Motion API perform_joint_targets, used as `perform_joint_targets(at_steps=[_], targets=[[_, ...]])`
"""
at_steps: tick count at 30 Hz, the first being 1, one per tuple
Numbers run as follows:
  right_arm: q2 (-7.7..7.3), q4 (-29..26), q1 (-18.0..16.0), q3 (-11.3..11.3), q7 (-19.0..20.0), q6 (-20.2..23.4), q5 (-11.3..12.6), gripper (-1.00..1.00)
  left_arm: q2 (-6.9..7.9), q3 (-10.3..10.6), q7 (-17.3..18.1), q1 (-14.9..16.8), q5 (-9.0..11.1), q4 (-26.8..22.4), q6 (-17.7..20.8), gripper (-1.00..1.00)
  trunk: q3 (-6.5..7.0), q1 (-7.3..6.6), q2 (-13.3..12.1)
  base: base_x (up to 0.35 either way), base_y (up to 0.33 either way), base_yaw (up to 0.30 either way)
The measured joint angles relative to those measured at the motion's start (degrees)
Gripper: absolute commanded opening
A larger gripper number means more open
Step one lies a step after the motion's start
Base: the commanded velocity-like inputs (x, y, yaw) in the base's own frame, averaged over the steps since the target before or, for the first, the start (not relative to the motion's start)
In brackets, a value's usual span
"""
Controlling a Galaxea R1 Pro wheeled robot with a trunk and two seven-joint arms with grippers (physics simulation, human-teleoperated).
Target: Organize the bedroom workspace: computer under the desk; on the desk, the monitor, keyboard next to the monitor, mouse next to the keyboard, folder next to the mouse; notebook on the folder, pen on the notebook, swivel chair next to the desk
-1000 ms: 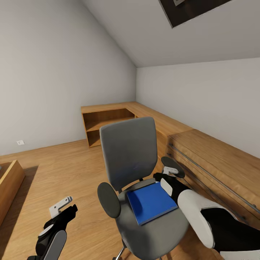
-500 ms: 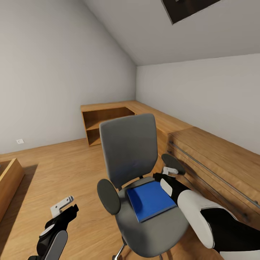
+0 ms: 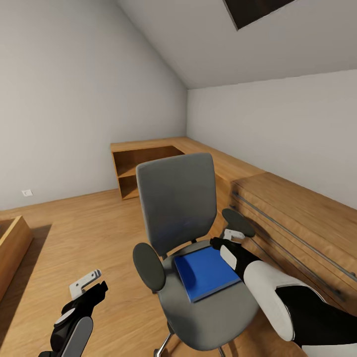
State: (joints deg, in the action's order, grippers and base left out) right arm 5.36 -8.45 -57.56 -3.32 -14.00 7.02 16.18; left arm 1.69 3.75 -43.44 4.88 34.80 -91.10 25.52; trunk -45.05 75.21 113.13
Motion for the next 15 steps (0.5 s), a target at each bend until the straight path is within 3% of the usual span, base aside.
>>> perform_joint_targets(at_steps=[6,15], targets=[[0.00,0.0,0.0,0.0,0.0,0.0,0.0,1.00,-0.01,0.2,0.2,0.0,0.0,0.1,0.0,1.00,0.00,-0.02,0.0,0.166,0.000,0.000],[0.07,-0.1,0.0,0.0,0.0,0.0,0.0,1.00,0.01,0.4,0.2,0.0,-0.1,0.1,0.0,1.00,0.00,0.00,0.0,0.018,0.000,0.000]])
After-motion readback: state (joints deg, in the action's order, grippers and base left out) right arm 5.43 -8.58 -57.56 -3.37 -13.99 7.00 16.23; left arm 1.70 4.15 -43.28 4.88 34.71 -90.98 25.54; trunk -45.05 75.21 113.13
